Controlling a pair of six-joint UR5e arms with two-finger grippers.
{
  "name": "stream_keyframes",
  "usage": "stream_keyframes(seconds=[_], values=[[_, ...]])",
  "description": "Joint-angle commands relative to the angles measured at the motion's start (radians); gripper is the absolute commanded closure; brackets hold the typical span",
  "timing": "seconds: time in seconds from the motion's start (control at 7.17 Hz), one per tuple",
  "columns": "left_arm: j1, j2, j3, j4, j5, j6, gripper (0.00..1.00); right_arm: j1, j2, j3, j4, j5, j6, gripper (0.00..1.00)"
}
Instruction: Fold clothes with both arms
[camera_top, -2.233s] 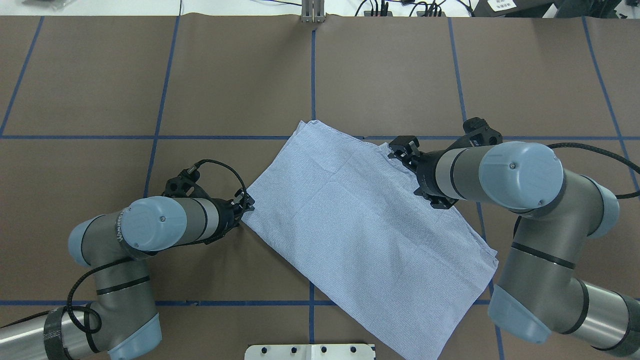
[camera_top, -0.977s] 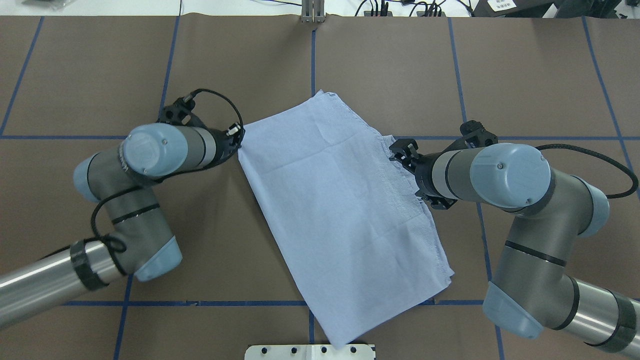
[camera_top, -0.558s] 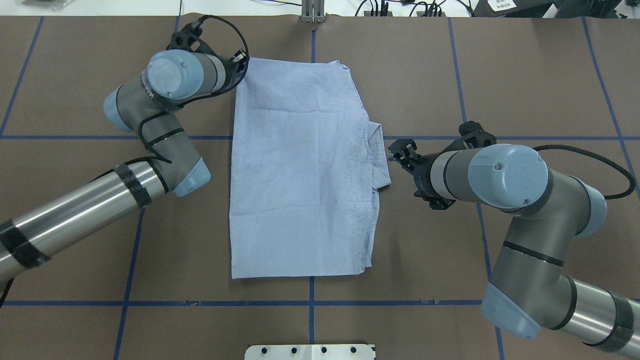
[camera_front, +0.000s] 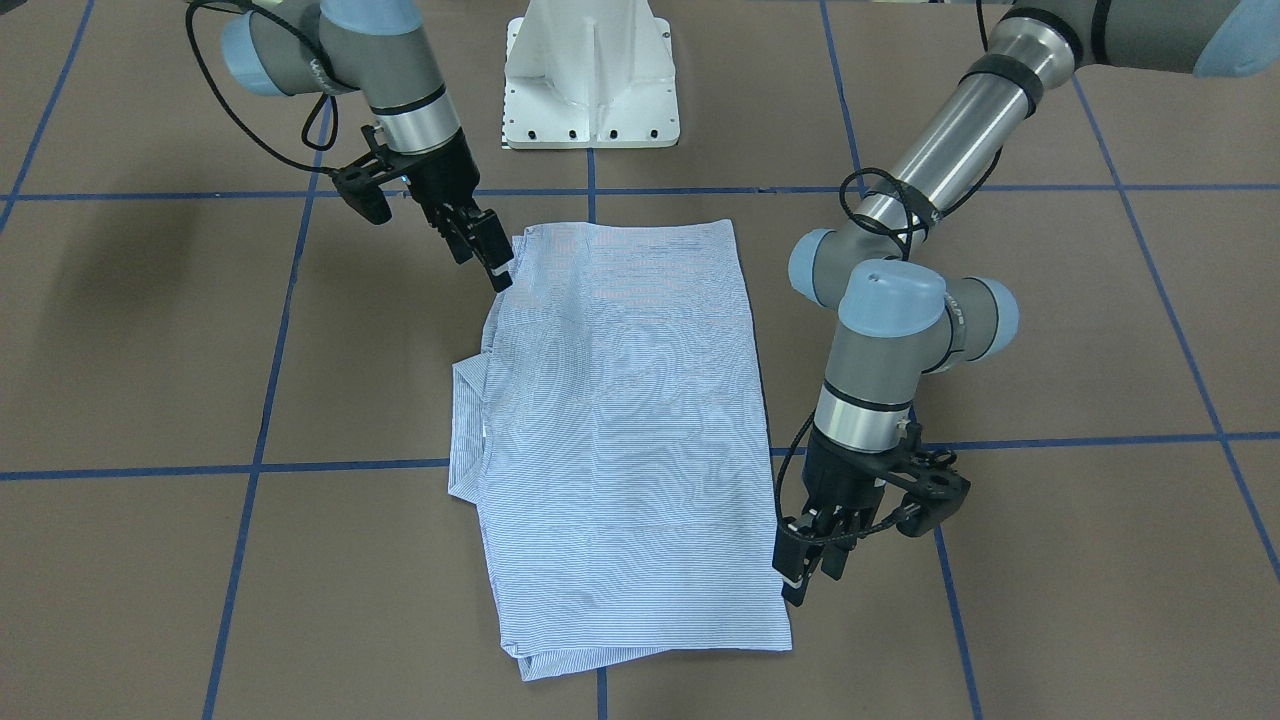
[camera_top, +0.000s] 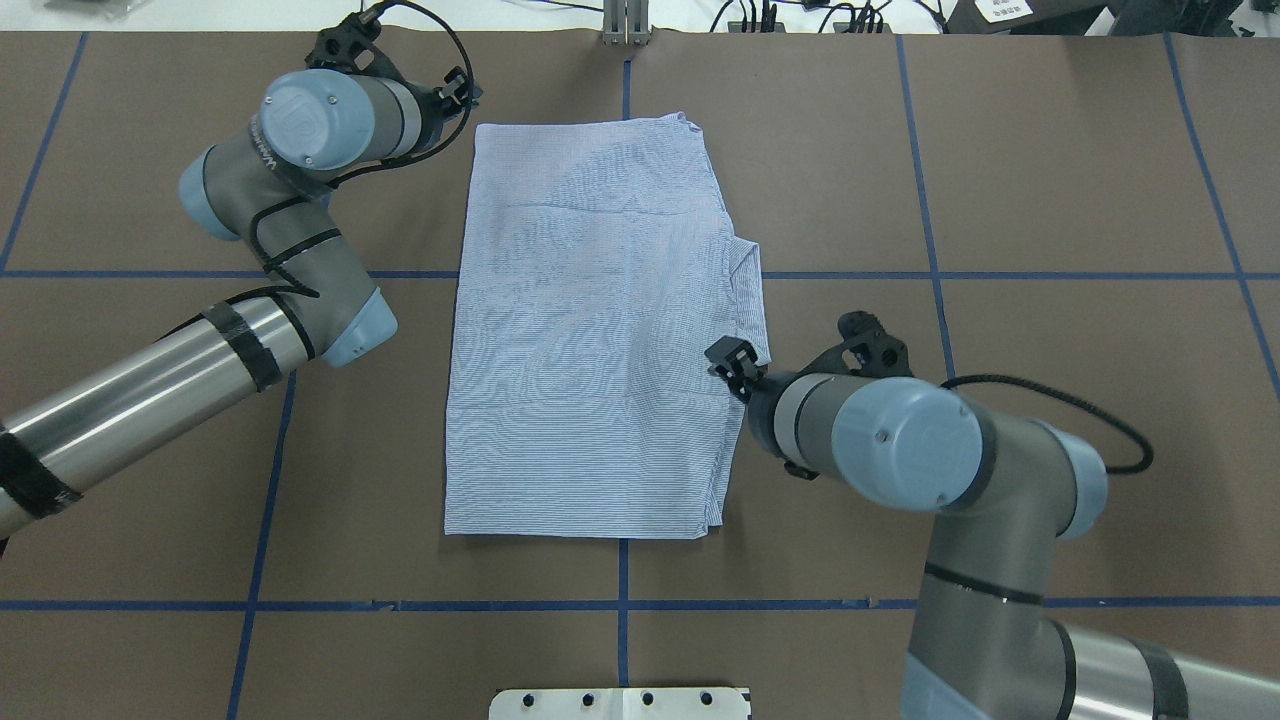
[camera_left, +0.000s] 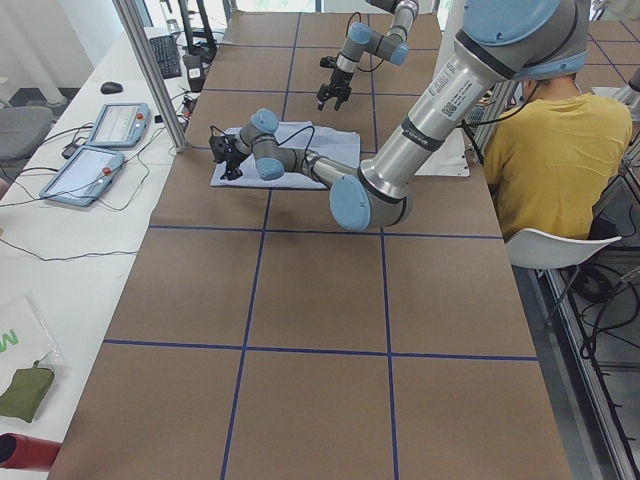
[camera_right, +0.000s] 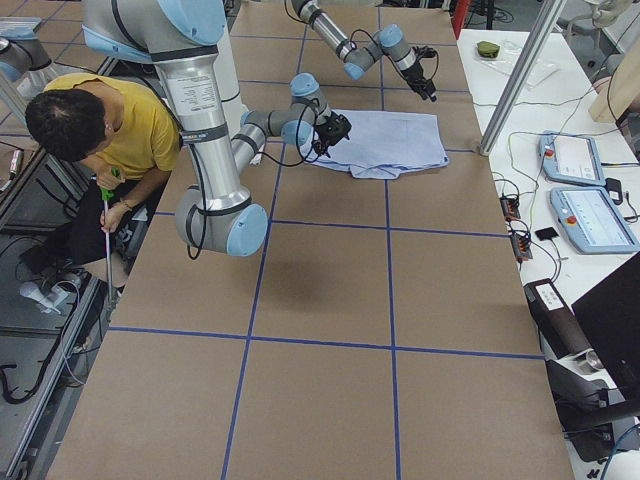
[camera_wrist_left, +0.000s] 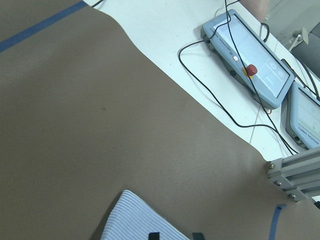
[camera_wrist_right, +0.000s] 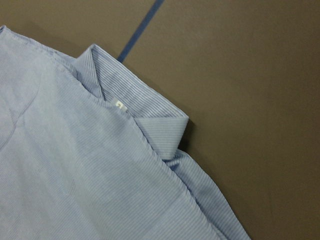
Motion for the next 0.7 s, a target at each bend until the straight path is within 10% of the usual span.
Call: stream_keyframes(seconds=[0.0, 0.56], values=[[-0.008, 0.057, -0.072, -0.002, -0.031, 0.004, 0.3, -0.185, -0.002, 0.0, -0.009, -0.228, 0.234, 0.0], [-0.005, 0.074, -0.094, -0.002, -0.029, -0.007, 0.29, -0.252, 0.005, -0.021, -0.037, -0.255, 0.381, 0.02]])
